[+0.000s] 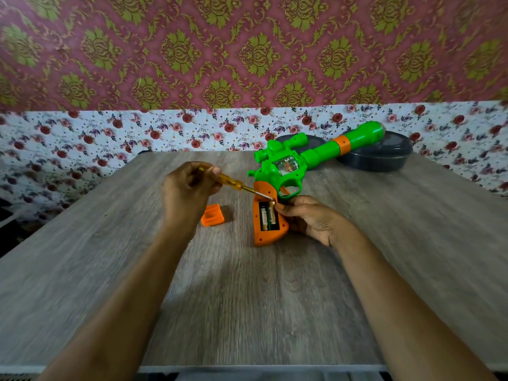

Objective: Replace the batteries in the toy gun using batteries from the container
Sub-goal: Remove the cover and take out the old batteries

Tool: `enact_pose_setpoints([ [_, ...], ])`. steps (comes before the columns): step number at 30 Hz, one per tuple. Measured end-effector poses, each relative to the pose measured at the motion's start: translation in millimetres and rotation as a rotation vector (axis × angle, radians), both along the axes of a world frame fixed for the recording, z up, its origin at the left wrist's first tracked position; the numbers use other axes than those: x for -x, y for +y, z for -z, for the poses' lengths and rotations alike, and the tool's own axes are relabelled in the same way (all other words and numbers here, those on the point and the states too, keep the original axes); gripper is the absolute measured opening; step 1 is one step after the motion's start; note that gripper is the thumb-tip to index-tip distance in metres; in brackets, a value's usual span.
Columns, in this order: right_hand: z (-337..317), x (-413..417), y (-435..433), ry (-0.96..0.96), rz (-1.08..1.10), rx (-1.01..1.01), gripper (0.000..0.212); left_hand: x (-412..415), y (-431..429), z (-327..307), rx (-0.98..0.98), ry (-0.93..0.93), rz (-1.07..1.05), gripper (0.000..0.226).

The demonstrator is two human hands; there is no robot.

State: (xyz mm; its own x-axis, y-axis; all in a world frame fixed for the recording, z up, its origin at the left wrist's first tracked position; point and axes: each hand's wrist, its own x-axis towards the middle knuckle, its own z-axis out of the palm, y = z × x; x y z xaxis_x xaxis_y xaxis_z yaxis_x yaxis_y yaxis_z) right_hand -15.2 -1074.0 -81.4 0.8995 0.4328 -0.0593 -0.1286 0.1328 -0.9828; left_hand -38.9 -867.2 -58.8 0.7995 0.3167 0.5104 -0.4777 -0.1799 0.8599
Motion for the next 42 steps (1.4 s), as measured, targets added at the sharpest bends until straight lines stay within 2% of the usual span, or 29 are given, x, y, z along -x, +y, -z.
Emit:
enact_pose_setpoints([
  [2, 0.7, -1.6, 0.4, 0.004, -0.002, -0.008, 0.016, -0.1, 0.0, -1.6, 0.100, -0.022, -0.061, 0.011],
  [5, 0.3, -2.5, 0.2, 0.012, -0.016, -0.021, 0.015, 5.1, -2.9, -7.5, 0.329, -0.032, -0.035, 0.019],
  [7, 0.3, -2.7, 0.5, 0.017, -0.020, -0.035, 0.016, 9.2, -6.6, -10.0, 0.354, -0.080, 0.018, 0.020],
  [13, 1.2, -2.6, 0.5, 0.011, -0.046, -0.066, 0.018, 14.9, -20.0, -8.0, 0.064, -0.238, 0.170, 0.013],
  [20, 3.0, -4.0, 2.4, 0.004, -0.085, -0.014, 0.018, 13.0, -23.6, -2.2, 0.011, -0.281, 0.256, 0.002],
  [26, 2.7, -3.7, 1.2, 0.007, -0.078, -0.020, 0.018, 14.9, -25.0, -1.6, -0.119, -0.313, 0.301, 0.002],
  [30, 1.9, -3.5, -0.3, 0.009, -0.058, -0.028, 0.019, 13.6, -20.9, -2.3, -0.238, -0.286, 0.248, 0.009],
  [32, 2.4, -3.5, -0.2, 0.009, -0.053, -0.016, 0.018, 12.7, -19.5, -2.2, -0.188, -0.216, 0.204, 0.020],
  [37, 2.4, -2.6, 0.6, -0.001, -0.037, -0.002, 0.017, 5.8, -11.5, -2.0, 0.136, 0.006, 0.054, 0.012],
  [42, 3.1, -3.6, -1.0, 0.012, -0.030, 0.001, 0.013, -4.4, -7.2, 10.1, 0.387, 0.186, 0.098, 0.014],
])
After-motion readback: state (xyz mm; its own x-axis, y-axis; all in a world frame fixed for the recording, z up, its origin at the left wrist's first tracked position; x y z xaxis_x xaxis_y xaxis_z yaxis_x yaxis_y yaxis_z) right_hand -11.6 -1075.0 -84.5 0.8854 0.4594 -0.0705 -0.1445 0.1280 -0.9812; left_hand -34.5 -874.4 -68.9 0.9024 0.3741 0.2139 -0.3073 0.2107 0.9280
